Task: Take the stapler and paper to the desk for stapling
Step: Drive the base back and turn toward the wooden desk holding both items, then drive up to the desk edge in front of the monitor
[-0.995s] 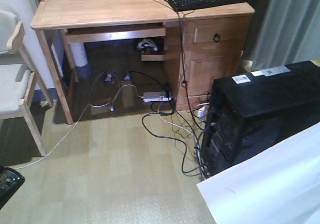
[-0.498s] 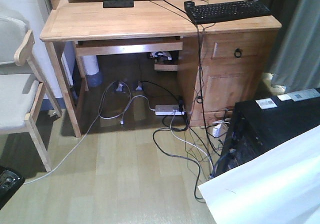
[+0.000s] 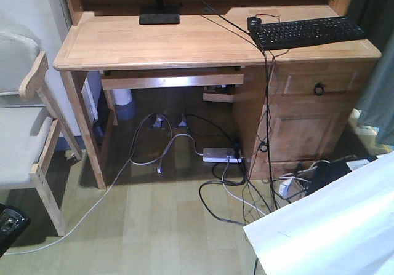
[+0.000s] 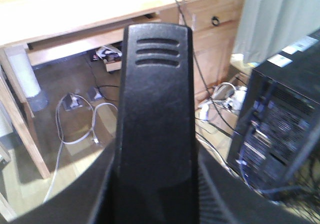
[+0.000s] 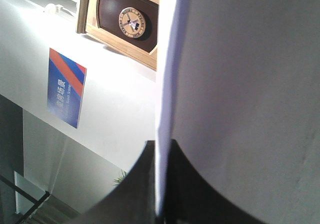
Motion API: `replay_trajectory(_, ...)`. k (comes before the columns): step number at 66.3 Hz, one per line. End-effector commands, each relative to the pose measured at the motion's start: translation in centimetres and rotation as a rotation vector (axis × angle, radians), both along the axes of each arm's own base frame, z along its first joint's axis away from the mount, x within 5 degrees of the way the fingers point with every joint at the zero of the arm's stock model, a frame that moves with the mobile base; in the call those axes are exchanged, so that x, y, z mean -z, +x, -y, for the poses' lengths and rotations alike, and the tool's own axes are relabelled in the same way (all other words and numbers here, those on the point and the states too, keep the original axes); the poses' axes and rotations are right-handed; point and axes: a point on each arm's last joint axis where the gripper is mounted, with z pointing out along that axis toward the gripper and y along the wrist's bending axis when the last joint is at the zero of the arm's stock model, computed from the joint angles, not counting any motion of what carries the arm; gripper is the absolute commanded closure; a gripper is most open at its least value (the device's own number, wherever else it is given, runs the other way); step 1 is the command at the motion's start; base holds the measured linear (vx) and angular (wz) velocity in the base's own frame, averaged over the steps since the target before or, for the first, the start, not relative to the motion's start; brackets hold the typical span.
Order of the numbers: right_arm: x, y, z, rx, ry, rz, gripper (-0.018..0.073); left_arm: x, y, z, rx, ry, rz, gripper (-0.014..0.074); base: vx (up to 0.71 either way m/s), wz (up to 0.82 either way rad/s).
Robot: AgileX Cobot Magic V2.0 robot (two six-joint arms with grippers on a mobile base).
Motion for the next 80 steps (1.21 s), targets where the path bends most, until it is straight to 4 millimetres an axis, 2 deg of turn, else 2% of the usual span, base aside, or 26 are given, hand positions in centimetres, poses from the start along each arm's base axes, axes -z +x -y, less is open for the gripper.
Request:
replay_trajectory(1,-1.54,-0.33,-0.05,-0.011,0.013,0.092,0.0564,-1.91,0.19,0.19,0.011,-0.065,0.12,0.0603,0.28,0.07)
replay_trajectory(80,-1.53,-0.33,-0.05,-0.011,0.013,0.091,0.0564,-1.91,0.19,0.19,0.011,-0.065,0.12,0.0603,0.25,0.02)
